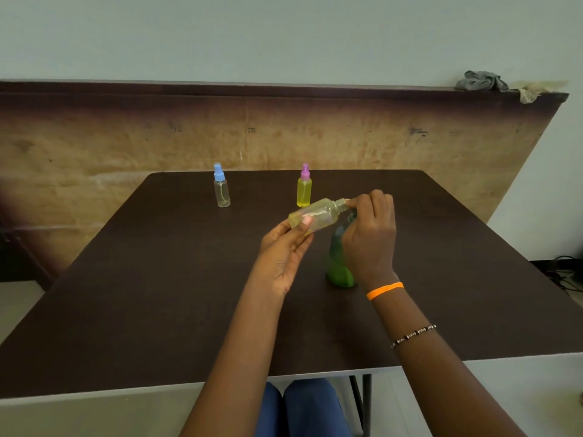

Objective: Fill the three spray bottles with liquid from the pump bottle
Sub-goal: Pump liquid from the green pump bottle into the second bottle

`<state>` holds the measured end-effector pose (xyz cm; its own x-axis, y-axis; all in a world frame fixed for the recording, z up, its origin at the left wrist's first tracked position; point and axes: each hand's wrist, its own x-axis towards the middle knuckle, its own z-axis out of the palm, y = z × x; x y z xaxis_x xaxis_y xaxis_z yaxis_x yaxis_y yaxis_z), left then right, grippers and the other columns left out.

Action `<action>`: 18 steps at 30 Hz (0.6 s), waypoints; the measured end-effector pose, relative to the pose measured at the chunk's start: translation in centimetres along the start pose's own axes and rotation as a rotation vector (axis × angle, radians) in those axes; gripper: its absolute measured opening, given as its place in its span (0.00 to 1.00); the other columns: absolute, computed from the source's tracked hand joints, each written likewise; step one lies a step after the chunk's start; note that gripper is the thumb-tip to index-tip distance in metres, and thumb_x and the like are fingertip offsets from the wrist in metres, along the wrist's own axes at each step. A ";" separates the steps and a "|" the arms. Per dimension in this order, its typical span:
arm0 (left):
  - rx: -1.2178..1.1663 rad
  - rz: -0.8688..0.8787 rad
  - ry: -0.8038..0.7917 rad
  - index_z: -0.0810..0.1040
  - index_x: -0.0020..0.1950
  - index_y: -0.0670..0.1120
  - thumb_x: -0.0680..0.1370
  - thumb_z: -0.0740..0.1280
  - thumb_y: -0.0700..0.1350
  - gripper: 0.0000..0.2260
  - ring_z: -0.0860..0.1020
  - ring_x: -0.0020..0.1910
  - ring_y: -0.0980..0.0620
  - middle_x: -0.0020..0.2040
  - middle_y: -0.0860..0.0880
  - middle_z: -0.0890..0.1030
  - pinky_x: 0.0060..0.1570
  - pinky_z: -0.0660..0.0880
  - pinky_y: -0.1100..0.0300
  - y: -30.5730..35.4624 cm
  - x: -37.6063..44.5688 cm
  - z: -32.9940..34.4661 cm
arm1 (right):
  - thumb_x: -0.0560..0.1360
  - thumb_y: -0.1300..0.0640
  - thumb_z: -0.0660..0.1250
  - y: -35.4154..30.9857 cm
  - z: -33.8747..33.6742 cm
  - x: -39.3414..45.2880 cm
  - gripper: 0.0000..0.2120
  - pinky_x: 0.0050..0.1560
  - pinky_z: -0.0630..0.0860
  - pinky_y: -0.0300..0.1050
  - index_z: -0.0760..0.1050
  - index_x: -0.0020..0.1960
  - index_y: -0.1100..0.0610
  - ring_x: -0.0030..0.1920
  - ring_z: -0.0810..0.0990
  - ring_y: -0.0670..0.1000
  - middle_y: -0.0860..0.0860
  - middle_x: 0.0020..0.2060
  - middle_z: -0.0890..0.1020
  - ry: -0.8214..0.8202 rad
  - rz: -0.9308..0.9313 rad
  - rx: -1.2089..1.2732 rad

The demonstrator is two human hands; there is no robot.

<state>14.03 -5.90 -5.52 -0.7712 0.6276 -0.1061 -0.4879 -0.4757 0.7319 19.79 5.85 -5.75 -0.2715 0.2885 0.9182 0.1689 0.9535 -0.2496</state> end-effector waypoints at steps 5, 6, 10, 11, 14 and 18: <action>-0.021 0.001 -0.004 0.77 0.51 0.41 0.75 0.66 0.36 0.06 0.80 0.50 0.53 0.49 0.45 0.82 0.57 0.74 0.61 0.0 -0.1 0.5 | 0.67 0.68 0.50 -0.6 -0.7 1.2 0.14 0.37 0.66 0.44 0.75 0.40 0.65 0.40 0.65 0.52 0.59 0.37 0.74 -0.052 0.056 0.063; -0.021 -0.002 -0.001 0.77 0.51 0.42 0.75 0.66 0.36 0.06 0.80 0.50 0.53 0.49 0.45 0.82 0.58 0.74 0.60 0.0 -0.1 0.6 | 0.67 0.69 0.51 -0.6 -0.7 1.0 0.14 0.37 0.66 0.45 0.75 0.40 0.65 0.40 0.65 0.52 0.59 0.37 0.74 -0.041 0.053 0.054; -0.019 -0.011 0.028 0.77 0.51 0.41 0.76 0.66 0.37 0.05 0.80 0.50 0.53 0.50 0.45 0.81 0.57 0.74 0.61 -0.2 0.0 0.2 | 0.70 0.73 0.54 -0.2 -0.1 -0.5 0.12 0.35 0.67 0.48 0.75 0.38 0.66 0.37 0.64 0.53 0.59 0.34 0.73 0.032 -0.017 -0.018; -0.019 -0.014 0.029 0.77 0.51 0.41 0.76 0.66 0.37 0.05 0.80 0.49 0.53 0.50 0.45 0.81 0.56 0.75 0.61 -0.1 0.0 0.1 | 0.70 0.73 0.55 -0.2 0.1 -0.5 0.11 0.35 0.67 0.48 0.75 0.38 0.66 0.37 0.64 0.53 0.59 0.34 0.73 0.039 -0.020 -0.024; -0.027 -0.019 0.020 0.77 0.51 0.41 0.75 0.66 0.37 0.05 0.81 0.49 0.53 0.49 0.45 0.82 0.57 0.75 0.60 0.0 -0.1 0.0 | 0.69 0.73 0.54 -0.4 0.0 -0.3 0.12 0.36 0.66 0.46 0.76 0.40 0.66 0.38 0.65 0.53 0.60 0.35 0.74 0.030 0.007 -0.023; -0.033 -0.008 0.005 0.77 0.50 0.41 0.76 0.65 0.36 0.04 0.80 0.49 0.53 0.48 0.45 0.82 0.58 0.74 0.60 0.2 -0.1 0.6 | 0.67 0.69 0.52 -0.8 -0.8 0.9 0.13 0.38 0.65 0.43 0.75 0.40 0.65 0.40 0.66 0.53 0.59 0.37 0.74 -0.038 0.049 0.048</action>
<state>14.28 -5.73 -4.97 -0.7693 0.6284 -0.1154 -0.5074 -0.4910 0.7081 20.19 5.29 -4.49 -0.2999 0.3370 0.8925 0.1379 0.9410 -0.3090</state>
